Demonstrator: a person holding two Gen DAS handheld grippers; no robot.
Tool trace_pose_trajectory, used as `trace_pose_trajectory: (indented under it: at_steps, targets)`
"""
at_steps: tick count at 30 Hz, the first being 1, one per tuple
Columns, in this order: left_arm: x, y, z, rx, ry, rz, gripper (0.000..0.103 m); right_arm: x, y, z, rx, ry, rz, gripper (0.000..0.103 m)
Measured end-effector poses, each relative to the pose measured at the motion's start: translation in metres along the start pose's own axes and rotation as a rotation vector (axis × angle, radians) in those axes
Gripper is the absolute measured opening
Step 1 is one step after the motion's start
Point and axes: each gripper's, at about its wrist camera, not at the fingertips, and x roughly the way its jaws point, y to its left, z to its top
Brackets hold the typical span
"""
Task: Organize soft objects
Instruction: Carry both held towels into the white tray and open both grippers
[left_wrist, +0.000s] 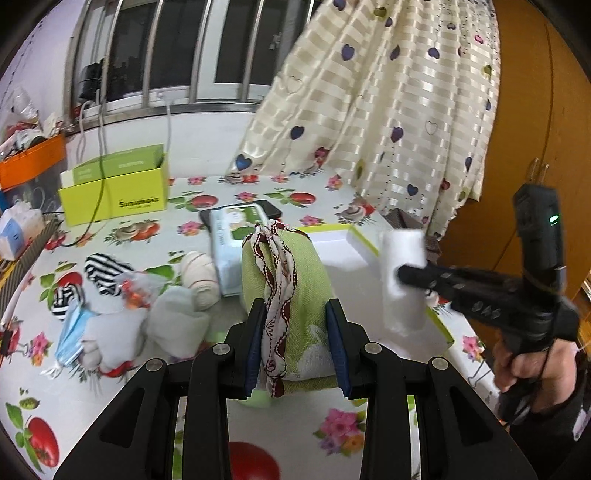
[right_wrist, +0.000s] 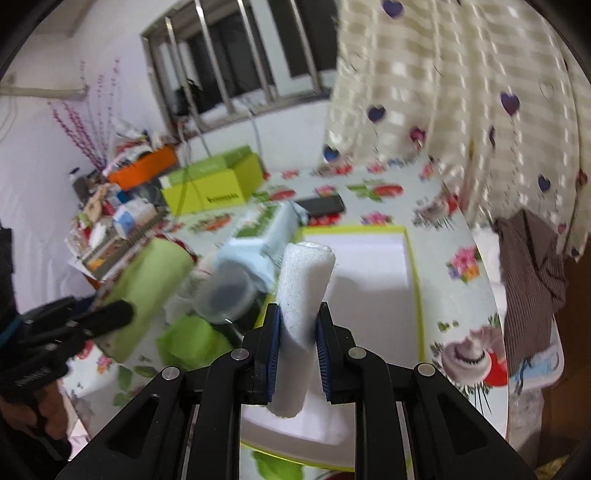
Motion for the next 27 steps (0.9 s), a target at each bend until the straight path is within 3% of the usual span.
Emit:
trace_pose_trajectory:
  at_steps: [5,9,14,27]
  targets:
    - [0.015,-0.015,0.004,0.009,0.026,-0.042,0.034,0.021,-0.018,-0.012,0.028,0.076,-0.013,0.019]
    - [0.03,-0.026,0.006,0.014,0.054,-0.081,0.034,0.025,-0.026,-0.017,0.033,0.088,-0.021,0.021]
    - [0.052,-0.037,0.007,0.017,0.098,-0.114,0.034,0.018,-0.038,-0.019,0.055,0.069,-0.059,0.047]
    - [0.109,-0.054,0.009,-0.014,0.207,-0.164,0.037,-0.003,-0.059,-0.024,0.092,0.022,-0.072,0.05]
